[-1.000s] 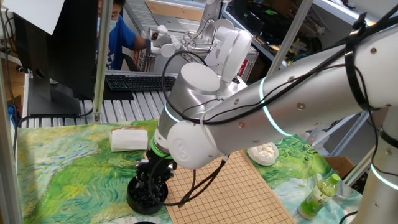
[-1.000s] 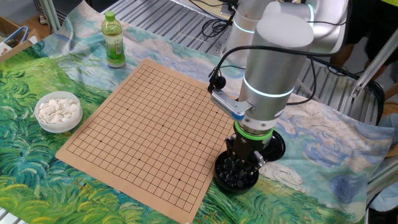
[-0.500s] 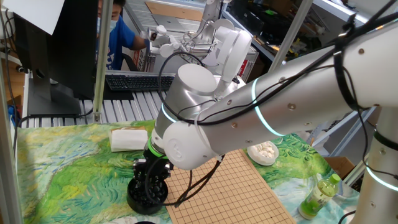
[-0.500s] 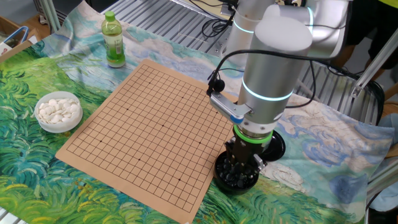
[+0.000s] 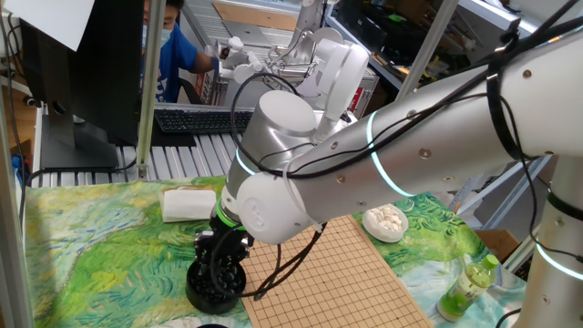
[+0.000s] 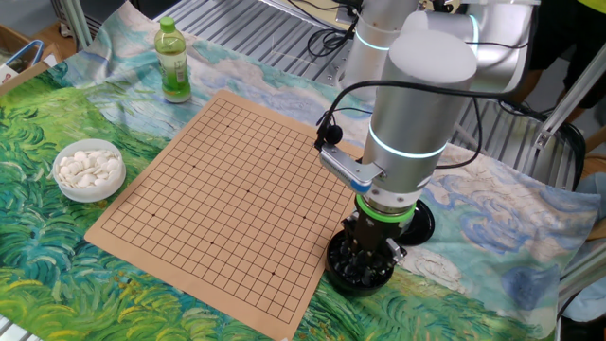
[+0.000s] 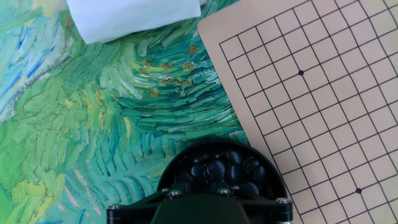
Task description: Play the first move as black on the 3-4 point in the upper right corner of the Go board
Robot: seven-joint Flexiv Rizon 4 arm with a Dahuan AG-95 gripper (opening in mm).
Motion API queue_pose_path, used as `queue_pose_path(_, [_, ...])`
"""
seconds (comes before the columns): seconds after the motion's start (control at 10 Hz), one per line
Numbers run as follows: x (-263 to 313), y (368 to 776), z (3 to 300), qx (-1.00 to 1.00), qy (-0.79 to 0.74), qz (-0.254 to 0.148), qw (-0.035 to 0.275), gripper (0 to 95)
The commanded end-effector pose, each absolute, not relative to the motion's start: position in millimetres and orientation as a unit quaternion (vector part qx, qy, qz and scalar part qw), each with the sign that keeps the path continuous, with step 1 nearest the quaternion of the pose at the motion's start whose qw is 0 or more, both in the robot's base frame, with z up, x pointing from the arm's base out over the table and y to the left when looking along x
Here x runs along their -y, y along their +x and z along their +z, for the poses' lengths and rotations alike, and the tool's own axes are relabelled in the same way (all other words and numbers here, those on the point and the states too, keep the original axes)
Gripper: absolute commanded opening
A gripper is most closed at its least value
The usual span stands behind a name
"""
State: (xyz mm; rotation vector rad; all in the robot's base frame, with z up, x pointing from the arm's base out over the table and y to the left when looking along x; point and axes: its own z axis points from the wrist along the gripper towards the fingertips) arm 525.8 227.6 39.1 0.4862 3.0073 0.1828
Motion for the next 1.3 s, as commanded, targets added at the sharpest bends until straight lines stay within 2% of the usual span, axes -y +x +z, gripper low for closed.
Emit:
queue_pose_path(0.1, [-227.8, 525.3, 38.2, -0.984, 0.159, 0.062, 0.044, 19.0])
queue_pose_path(0.4, [-228.2, 525.2, 38.1, -0.985, 0.155, 0.062, 0.043, 19.0])
queue_pose_path(0.5, [-228.2, 525.2, 38.1, -0.985, 0.153, 0.062, 0.044, 0.0])
queue_pose_path(1.1, [-228.6, 525.2, 39.4, -0.986, 0.148, 0.059, 0.041, 0.0])
queue_pose_path(1.3, [-230.2, 525.5, 48.8, -0.987, 0.148, 0.058, 0.030, 0.0])
